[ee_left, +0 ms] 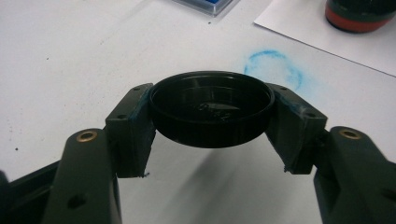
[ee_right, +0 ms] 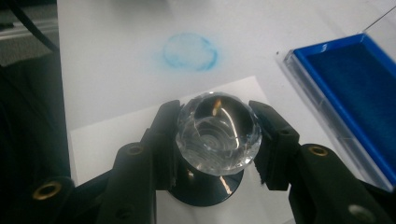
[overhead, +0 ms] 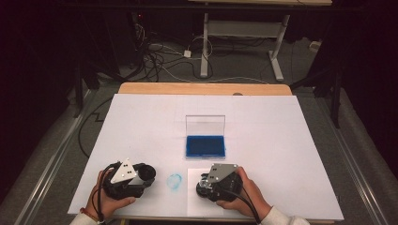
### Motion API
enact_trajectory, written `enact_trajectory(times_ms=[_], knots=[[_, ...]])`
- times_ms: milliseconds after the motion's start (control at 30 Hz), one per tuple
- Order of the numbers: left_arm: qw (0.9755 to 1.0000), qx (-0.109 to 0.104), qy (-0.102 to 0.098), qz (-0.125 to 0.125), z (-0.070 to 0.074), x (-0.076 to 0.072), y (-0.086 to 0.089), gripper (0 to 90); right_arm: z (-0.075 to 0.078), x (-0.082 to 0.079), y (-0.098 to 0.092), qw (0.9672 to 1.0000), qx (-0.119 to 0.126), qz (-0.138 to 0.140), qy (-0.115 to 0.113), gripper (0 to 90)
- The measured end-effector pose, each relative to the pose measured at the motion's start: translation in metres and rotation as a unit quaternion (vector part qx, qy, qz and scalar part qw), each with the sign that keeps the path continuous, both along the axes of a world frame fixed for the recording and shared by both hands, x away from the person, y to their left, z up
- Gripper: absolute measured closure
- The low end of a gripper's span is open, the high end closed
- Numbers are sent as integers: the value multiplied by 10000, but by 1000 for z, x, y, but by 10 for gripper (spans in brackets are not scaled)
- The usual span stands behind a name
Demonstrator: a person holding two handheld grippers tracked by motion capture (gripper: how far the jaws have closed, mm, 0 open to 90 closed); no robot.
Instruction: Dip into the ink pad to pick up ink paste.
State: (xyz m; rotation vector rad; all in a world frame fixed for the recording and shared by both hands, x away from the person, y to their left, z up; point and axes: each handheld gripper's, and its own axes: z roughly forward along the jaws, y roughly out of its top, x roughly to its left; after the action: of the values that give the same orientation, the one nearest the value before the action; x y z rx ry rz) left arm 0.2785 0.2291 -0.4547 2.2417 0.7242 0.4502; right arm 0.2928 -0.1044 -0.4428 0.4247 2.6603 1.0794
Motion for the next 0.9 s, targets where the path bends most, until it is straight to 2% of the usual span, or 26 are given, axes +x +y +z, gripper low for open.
enact_trajectory(times_ms=[67, 167, 233, 433, 533, 767, 900], knots=[[10000, 2, 1, 6, 0, 0, 0, 366, 10, 3, -7, 9994, 339, -60, 82, 569], [10000, 8, 2, 2, 0, 0, -1, 366, 26, 2, -15, 9980, 599, -158, -93, 569], [10000, 10, -1, -1, 0, 0, -1, 366, 32, 1, -19, 9970, 688, -267, -231, 569], [10000, 13, 3, 8, 0, 1, -1, 366, 41, 2, -26, 9953, 829, -350, -350, 569], [10000, 16, 7, 4, -1, 1, -1, 366, 39, 0, -23, 9961, 758, -308, -330, 569], [10000, 2, 0, 4, 0, 0, 0, 366, 14, -3, -7, 9995, 236, -95, -198, 569], [10000, 0, -1, 4, 0, 0, 0, 366, 5, -2, -2, 9998, 136, -57, -116, 569]])
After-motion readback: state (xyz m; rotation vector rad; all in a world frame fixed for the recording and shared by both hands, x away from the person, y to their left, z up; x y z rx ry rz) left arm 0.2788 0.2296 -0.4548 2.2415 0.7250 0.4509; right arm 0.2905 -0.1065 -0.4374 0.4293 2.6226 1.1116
